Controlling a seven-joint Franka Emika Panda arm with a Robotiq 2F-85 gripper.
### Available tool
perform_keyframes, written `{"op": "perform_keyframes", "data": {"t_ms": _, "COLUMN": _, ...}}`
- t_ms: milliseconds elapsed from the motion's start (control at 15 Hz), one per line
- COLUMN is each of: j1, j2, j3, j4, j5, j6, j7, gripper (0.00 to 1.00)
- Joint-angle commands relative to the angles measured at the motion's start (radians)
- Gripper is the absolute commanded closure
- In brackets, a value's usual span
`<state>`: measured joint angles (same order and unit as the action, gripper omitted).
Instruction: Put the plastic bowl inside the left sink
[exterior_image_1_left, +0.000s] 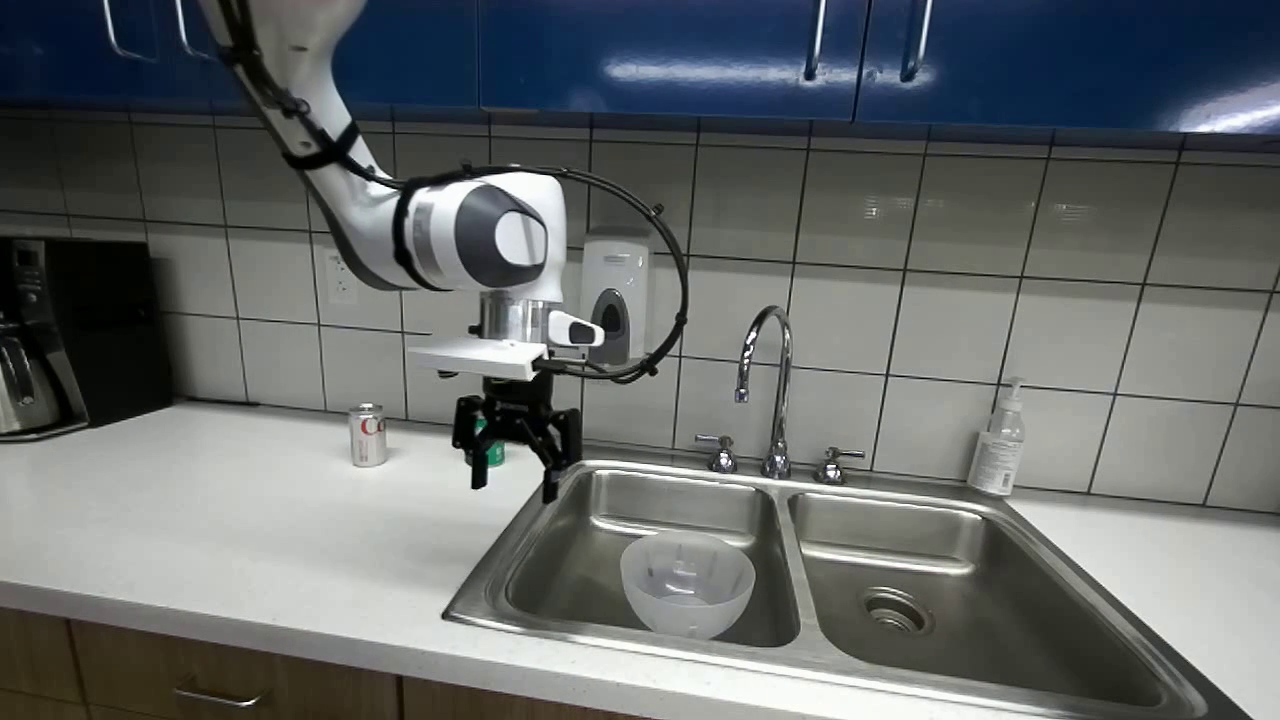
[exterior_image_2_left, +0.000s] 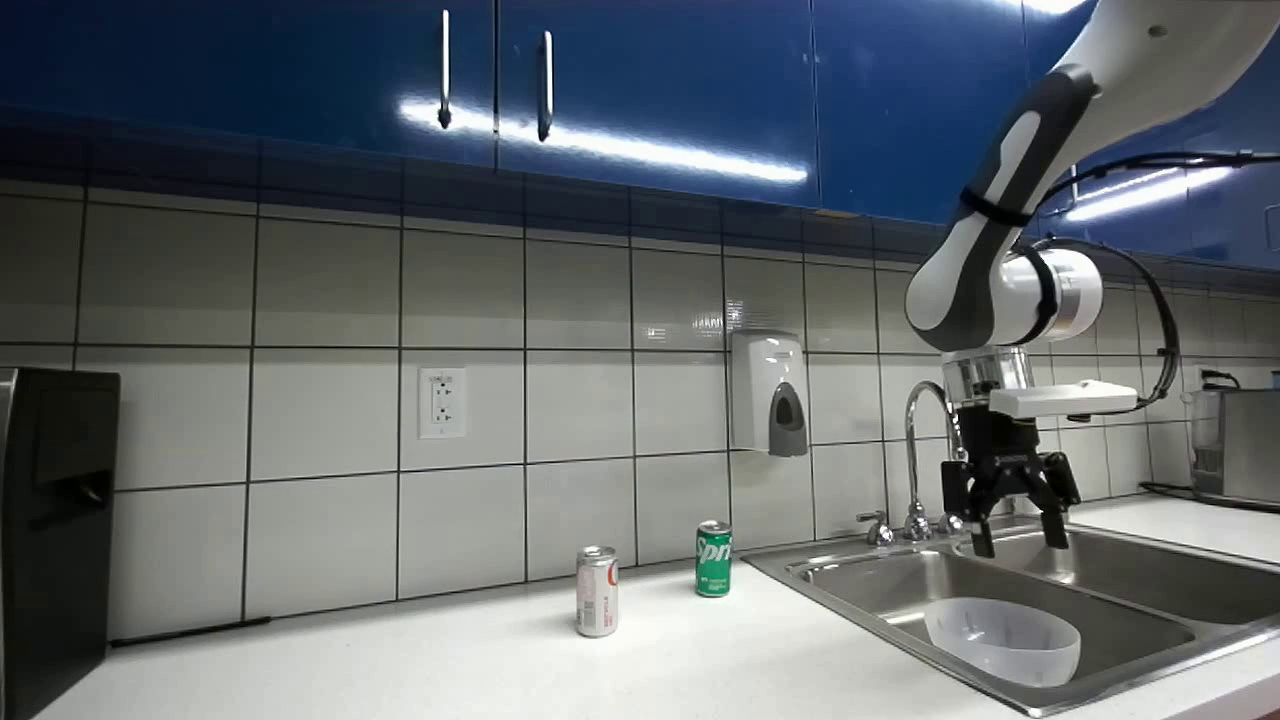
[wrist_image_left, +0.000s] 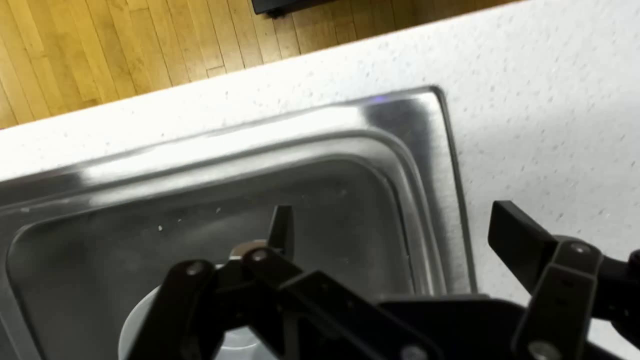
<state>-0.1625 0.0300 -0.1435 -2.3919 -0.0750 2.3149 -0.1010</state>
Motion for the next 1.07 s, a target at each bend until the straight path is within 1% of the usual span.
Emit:
{"op": "perform_keyframes", "data": {"t_ms": 0, "j1": 0.032, "j2": -0.218, "j3": 0.021, "j4": -0.227, "j5": -0.035, "j6": 0.025, "j7": -0.016, "gripper": 0.00}}
{"op": "perform_keyframes", "data": {"t_ms": 200, "j1": 0.063, "j2": -0.338, "j3": 0.042, "j4": -0.334, "j5": -0.027, "j6": 0.002, "j7": -0.020, "gripper": 0.00}}
{"op": "perform_keyframes", "data": {"t_ms": 333, "j1": 0.082, "j2": -0.404, "j3": 0.058, "j4": -0.385, "j5": -0.027, "j6": -0.005, "j7": -0.015, "gripper": 0.00}}
{"op": "perform_keyframes", "data": {"t_ms": 533, "j1": 0.099, "j2": -0.472, "j3": 0.080, "j4": -0.435, "j5": -0.035, "j6": -0.014, "j7": -0.004, "gripper": 0.00}}
{"op": "perform_keyframes", "data": {"t_ms": 600, "j1": 0.095, "j2": -0.386, "j3": 0.064, "j4": -0.379, "j5": -0.014, "j6": -0.004, "j7": -0.002, "gripper": 0.00}}
{"op": "perform_keyframes", "data": {"t_ms": 733, "j1": 0.101, "j2": -0.418, "j3": 0.071, "j4": -0.400, "j5": -0.015, "j6": -0.005, "j7": -0.002, "gripper": 0.00}}
{"op": "perform_keyframes", "data": {"t_ms": 1000, "j1": 0.101, "j2": -0.425, "j3": 0.071, "j4": -0.402, "j5": -0.015, "j6": -0.005, "j7": -0.002, "gripper": 0.00}}
